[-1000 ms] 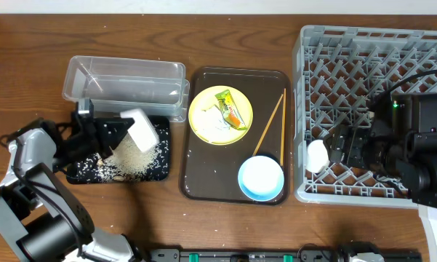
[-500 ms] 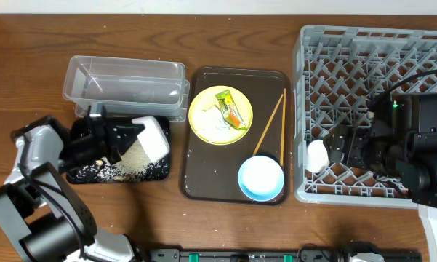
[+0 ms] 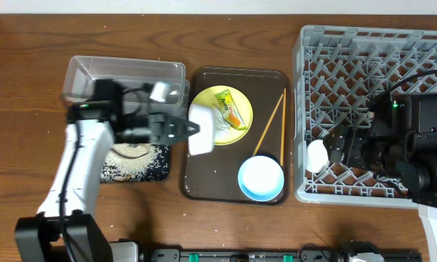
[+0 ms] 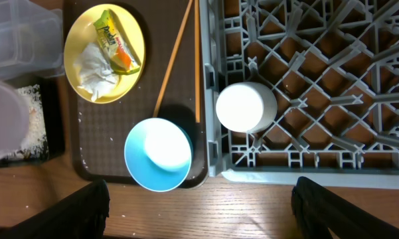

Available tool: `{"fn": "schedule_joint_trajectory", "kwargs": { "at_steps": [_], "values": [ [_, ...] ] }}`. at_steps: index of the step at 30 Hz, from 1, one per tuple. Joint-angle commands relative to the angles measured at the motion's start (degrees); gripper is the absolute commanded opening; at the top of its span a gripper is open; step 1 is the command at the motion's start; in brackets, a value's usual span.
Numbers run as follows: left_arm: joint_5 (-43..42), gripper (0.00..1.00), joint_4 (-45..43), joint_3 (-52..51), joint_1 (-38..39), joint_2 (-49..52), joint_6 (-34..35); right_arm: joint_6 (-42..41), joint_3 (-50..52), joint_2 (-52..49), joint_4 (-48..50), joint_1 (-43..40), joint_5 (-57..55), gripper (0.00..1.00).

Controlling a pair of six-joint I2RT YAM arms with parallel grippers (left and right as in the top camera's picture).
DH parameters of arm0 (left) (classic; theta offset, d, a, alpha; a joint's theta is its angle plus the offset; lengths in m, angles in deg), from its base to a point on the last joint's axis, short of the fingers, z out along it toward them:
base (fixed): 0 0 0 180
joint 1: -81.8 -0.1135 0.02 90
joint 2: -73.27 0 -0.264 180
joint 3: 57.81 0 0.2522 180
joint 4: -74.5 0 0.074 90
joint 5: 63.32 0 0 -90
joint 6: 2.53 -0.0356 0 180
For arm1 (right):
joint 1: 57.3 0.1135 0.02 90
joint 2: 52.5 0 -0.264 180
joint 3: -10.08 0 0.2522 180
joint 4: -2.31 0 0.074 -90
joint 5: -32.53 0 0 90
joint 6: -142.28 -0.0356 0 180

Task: Sort waste into correct bins and load items into the dishwasher rack
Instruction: 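Place the empty pink bowl back on the brown tray with left gripper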

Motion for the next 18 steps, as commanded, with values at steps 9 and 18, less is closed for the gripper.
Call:
{"fn": "schedule_joint_trajectory", "kwargs": {
  "at_steps": [9,18],
  "values": [
    [14.27,0.06,-20.15,0.63,14.45,0.22,29.68,0.66,-0.42,0.0,-0.07,0.48,-0.15,0.87],
    [33.7,0.06,-20.59,0.63,27.06,0.2,38.42,0.66,-0.42,0.0,-0.31,0.48,-0.17,0.87]
  ]
}}
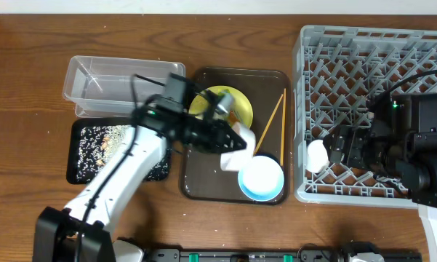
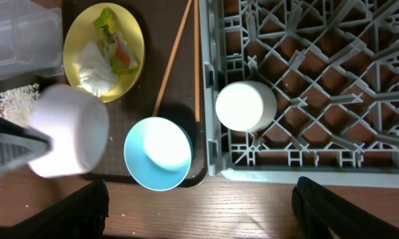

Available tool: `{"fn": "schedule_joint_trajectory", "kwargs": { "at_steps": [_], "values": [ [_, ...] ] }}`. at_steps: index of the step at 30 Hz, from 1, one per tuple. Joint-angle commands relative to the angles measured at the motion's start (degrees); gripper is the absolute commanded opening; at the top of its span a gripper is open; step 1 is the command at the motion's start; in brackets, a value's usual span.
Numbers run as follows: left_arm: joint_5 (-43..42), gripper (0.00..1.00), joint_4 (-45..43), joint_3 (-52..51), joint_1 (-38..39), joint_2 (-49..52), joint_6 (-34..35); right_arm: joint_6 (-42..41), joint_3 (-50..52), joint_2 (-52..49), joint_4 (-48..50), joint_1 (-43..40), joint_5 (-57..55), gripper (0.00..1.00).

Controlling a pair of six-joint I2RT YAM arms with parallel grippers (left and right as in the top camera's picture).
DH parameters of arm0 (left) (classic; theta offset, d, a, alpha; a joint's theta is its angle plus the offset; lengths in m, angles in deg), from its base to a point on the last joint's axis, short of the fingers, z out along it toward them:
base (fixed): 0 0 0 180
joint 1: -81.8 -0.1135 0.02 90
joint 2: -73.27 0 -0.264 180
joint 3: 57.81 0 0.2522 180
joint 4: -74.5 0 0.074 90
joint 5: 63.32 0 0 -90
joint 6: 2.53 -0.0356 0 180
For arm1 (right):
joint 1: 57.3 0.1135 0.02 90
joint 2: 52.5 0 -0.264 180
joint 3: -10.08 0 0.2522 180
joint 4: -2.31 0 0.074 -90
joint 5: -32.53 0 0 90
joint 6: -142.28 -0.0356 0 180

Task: Sort waste into correct bins and load items into the dishwasher rack
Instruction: 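Place the empty pink bowl back on the brown tray with left gripper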

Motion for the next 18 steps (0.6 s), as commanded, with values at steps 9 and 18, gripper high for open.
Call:
{"fn": "schedule_joint_trajectory", "kwargs": {
  "at_steps": [9,18],
  "values": [
    [22.32,0.06,2.4,0.87,5.4,-0.13,10.54,0.66,-0.42,0.0,-0.24,0.48,-0.17,0.88],
    [47.32,0.06,10.34,-1.07,9.38,0.02,13.55,0.63,-0.42,-0.02,-0.13,0.48,-0.17,0.88]
  ]
}}
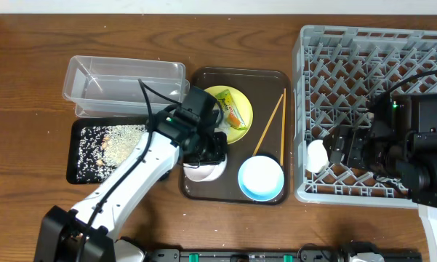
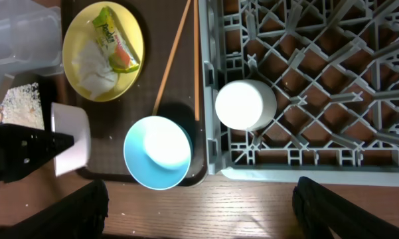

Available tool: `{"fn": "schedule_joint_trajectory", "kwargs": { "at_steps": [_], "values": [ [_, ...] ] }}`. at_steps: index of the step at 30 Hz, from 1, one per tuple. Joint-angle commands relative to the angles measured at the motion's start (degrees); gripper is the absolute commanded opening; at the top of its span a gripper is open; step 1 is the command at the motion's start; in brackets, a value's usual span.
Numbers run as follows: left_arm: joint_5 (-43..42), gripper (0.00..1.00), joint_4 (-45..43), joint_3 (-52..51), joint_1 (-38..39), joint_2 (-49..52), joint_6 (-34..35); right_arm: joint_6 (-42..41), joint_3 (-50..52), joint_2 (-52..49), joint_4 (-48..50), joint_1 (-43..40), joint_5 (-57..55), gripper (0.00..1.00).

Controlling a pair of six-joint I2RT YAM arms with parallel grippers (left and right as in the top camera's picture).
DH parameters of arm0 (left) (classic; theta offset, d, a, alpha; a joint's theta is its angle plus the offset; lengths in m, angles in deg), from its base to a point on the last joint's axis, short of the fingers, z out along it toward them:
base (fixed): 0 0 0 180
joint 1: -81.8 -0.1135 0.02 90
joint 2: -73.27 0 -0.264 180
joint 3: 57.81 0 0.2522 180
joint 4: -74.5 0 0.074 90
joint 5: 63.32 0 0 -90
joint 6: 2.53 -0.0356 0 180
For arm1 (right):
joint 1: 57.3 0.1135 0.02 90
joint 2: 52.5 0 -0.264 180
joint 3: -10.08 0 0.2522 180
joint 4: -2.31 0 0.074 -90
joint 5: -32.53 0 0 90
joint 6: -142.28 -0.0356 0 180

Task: Sort waste into correct bins and load items into the dishwasher rack
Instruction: 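Place the empty pink bowl back on the brown tray with left gripper, then grasp the tissue and snack wrapper on the yellow plate with left gripper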

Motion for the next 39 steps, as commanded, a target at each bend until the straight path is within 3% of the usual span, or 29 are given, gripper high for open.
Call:
{"fn": "schedule_joint_trajectory", "kwargs": {
  "at_steps": [1,7,8,10,12,14,18,25,29,37,39],
  "values": [
    [14.84,0.06,-0.09,-1.81,4.15,0.07,3.56,0.63,-0.42,-0.02,0.15,0.48,-0.13,0.88],
    [21.16,0.12,-2.05,-3.3,10.86,1.25,6.56,0.2,-0.42,-0.02,0.15,0.48,-0.13,0.88],
    [21.31,0.16,-2.12,-3.28,11.67,1.22,6.91,0.17,-0.42,-0.02,0.15,0.48,-0.13,0.88],
    [21.27,0.34,-2.1,-2.91,12.28,1.16,6.86,0.17,-0.42,-0.02,0.17,0.48,-0.13,0.88],
    [21.29,0.38,-0.59,-1.09,12.11,1.03,6.29,0.17,-0.42,-0.02,0.17,0.48,-0.13,0.88],
    [22.6,0.5,2.1,2.34,11.47,0.57,4.68,0.2,-0.42,-0.02,0.15,0.48,-0.13,0.88],
    [27.85,0.64,5.92,10.19,9.64,0.15,0.48,0.2,-0.42,-0.02,0.17,0.48,-0.13,0.88],
    [29.75,0.66,-1.53,12.33,1.68,3.74,-4.35,0.2,-0.42,-0.02,0.22,0.48,-0.15,0.89],
    [22.84,0.66,-5.18,12.33,-1.88,11.21,-9.35,0.2,-0.42,-0.13,0.61,0.48,-0.15,0.9],
    [21.86,0.66,-9.35,12.33,-1.92,23.1,-9.9,0.2,-0.42,-0.28,0.61,0.48,-0.15,0.91],
    [21.84,0.59,-9.84,12.33,-1.92,24.76,-9.9,0.2,-0.42,-0.28,0.63,0.48,-0.15,0.91]
  ]
}}
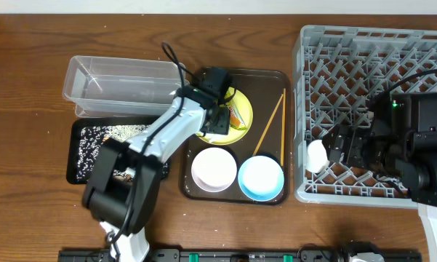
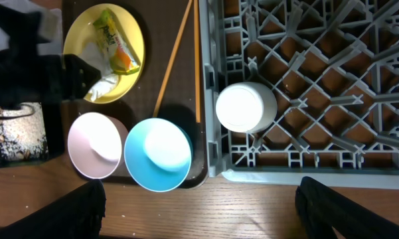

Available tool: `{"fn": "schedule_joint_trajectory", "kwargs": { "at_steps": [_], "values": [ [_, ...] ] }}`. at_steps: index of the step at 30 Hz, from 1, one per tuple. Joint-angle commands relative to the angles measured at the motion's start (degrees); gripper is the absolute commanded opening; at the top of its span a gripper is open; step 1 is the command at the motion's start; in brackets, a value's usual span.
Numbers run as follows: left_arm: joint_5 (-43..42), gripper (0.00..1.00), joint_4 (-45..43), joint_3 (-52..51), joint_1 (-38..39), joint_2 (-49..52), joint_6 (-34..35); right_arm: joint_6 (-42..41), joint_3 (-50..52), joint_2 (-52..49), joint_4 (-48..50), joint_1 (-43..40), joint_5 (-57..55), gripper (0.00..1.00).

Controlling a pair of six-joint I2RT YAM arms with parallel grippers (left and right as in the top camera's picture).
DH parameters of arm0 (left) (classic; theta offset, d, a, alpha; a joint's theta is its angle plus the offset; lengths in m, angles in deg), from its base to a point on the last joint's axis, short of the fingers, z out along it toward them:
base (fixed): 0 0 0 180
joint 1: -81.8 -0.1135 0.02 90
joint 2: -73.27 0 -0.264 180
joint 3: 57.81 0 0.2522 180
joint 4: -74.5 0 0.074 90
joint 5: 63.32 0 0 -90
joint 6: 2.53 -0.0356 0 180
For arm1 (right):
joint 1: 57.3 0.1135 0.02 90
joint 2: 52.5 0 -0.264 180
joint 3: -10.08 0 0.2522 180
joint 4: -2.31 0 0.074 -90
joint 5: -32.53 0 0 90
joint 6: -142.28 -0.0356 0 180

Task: Sort waste into correct bins and load items into the dishwasher rack
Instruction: 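Grasp the tissue and snack wrapper on the yellow plate with left gripper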

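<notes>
A pale pink bowl [image 1: 213,169] stands upright on the brown tray [image 1: 203,191], touching a blue bowl [image 1: 260,177] on its right. Behind them a yellow plate [image 1: 241,116] holds a crumpled napkin [image 2: 101,85] and a snack wrapper [image 2: 114,41]. Two chopsticks [image 1: 270,125] lie along the tray's right side. My left gripper [image 1: 217,118] hovers over the plate by the napkin, apparently open and empty. My right gripper [image 2: 202,216] stands wide open at the rack's front edge, above bare table. A white cup [image 2: 244,106] sits in the grey dishwasher rack [image 1: 378,44].
A clear plastic bin [image 1: 123,84] stands at the back left. In front of it lies a black tray [image 1: 83,156] strewn with rice. The left arm stretches from the front left across that tray to the plate.
My left gripper has let go of the pale bowl, which now stands alone at the tray's front left. The gripper has moved back over the yellow plate. The right arm is unmoved.
First my left gripper held the pale bowl tipped between the clear bin and the brown tray. Then it carried the bowl over the tray's middle. After that the bowl was down at the tray's front left, still held. Now it stands free beside the blue bowl.
</notes>
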Motion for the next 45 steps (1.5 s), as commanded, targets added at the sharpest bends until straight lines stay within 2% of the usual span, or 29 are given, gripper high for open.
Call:
{"fn": "schedule_joint_trajectory", "kwargs": {
  "at_steps": [1,3,4,5,6,12,16,20,22,24,25,27,28,30,35,45],
  "values": [
    [-0.7,0.54,-0.72,0.11,-0.04,1.6,-1.31,0.22,-0.42,-0.07,0.15,0.48,-0.17,0.91],
    [-1.01,0.34,-1.05,0.11,-0.02,1.88,-1.29,0.24,-0.42,-0.07,0.15,0.48,-0.17,0.91],
    [-1.62,0.19,-0.96,0.24,-0.02,1.7,-1.29,0.24,-0.39,-0.07,0.15,0.48,-0.17,0.91],
    [-2.21,0.09,-0.52,0.5,-0.04,1.38,-1.27,0.24,-0.42,-0.07,0.15,0.48,-0.17,0.91],
    [-2.95,0.06,0.17,0.96,-0.07,0.81,-1.09,0.24,-0.42,-0.07,0.13,0.48,-0.17,0.91],
    [-2.71,0.06,8.46,8.0,-0.61,-7.26,0.44,0.24,-0.42,-0.07,0.11,0.48,-0.17,0.91],
    [5.2,0.06,10.36,9.38,-2.91,-14.08,0.42,0.24,-0.42,-0.07,0.11,0.48,-0.17,0.91],
    [12.48,0.06,10.14,9.38,-7.72,-16.68,0.39,0.24,-0.42,-0.07,0.11,0.48,-0.17,0.91],
    [7.74,0.06,9.49,9.38,-10.21,-16.28,-0.55,0.24,-0.42,-0.07,0.11,0.48,-0.17,0.91],
    [-3.3,0.06,9.35,9.33,-11.61,-15.58,-3.69,0.24,-0.42,-0.07,0.11,0.48,-0.17,0.91],
    [-7.39,0.11,9.53,9.25,-11.67,-15.3,-3.63,0.24,-0.42,-0.07,0.09,0.48,-0.17,0.91],
    [-13.31,0.37,9.53,8.85,-10.75,-14.91,-3.34,0.24,-0.42,-0.07,0.04,0.48,-0.17,0.91],
    [-13.7,0.45,9.53,8.39,-9.6,-14.64,-2.05,0.24,-0.39,-0.07,0.04,0.48,-0.17,0.91],
    [-11.87,0.52,9.53,7.21,-6.99,-14.12,0.09,0.22,-0.42,-0.07,0.04,0.48,-0.15,0.91],
    [-4.24,0.56,9.27,4.22,-1.84,-9.6,2.64,0.22,-0.42,-0.07,0.11,0.48,-0.15,0.91],
    [-5.38,0.56,7.26,3.5,-0.07,4.31,2.62,0.24,-0.42,-0.07,0.39,0.48,-0.17,0.91]
  ]
}}
